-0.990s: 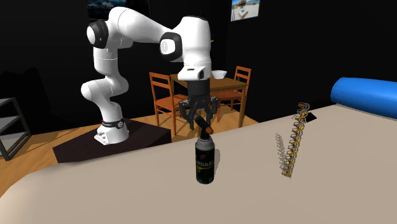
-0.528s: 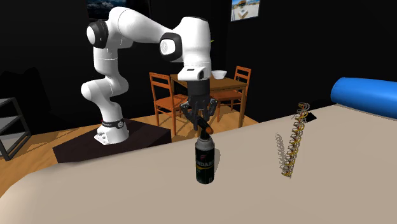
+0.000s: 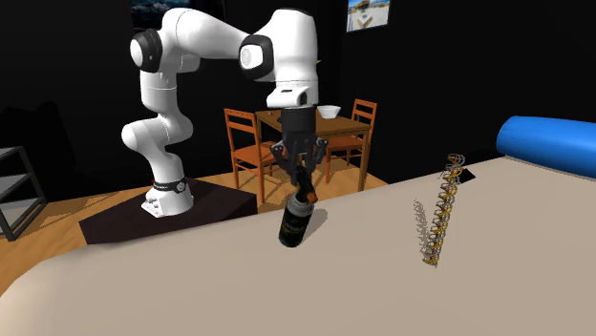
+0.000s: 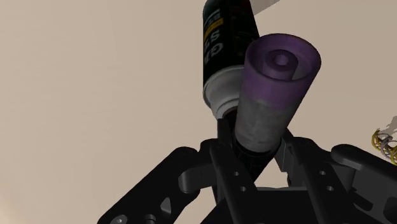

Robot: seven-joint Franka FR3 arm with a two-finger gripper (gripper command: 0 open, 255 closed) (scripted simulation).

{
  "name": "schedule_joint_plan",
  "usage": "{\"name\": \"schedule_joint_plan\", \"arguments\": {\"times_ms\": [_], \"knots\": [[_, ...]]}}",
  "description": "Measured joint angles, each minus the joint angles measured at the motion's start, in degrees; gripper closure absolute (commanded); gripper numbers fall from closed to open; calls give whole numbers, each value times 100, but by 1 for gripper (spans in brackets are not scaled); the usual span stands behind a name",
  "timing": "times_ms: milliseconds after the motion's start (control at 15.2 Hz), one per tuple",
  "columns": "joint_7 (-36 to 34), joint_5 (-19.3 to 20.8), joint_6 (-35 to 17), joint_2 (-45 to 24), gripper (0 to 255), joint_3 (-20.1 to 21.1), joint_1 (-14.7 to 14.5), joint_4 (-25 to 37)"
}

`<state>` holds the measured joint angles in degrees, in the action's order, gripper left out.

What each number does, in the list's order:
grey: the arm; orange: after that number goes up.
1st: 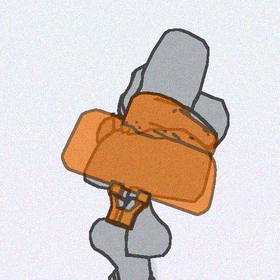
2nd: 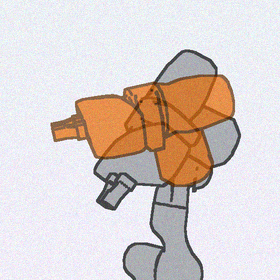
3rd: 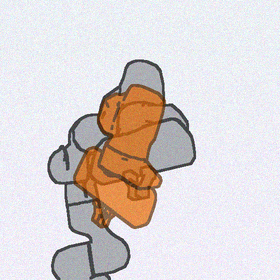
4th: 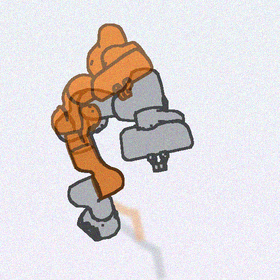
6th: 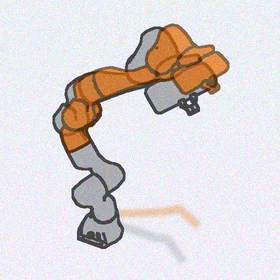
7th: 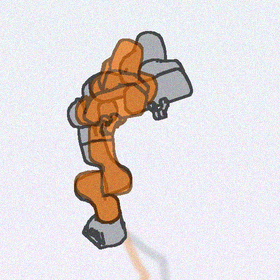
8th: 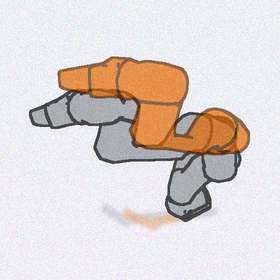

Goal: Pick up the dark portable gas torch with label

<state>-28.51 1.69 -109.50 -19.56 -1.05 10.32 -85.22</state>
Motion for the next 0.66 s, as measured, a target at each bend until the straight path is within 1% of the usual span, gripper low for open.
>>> {"name": "schedule_joint_plan", "arguments": {"times_ms": [660], "knots": [[20, -5, 719, 19, 255, 1, -2, 701]]}}
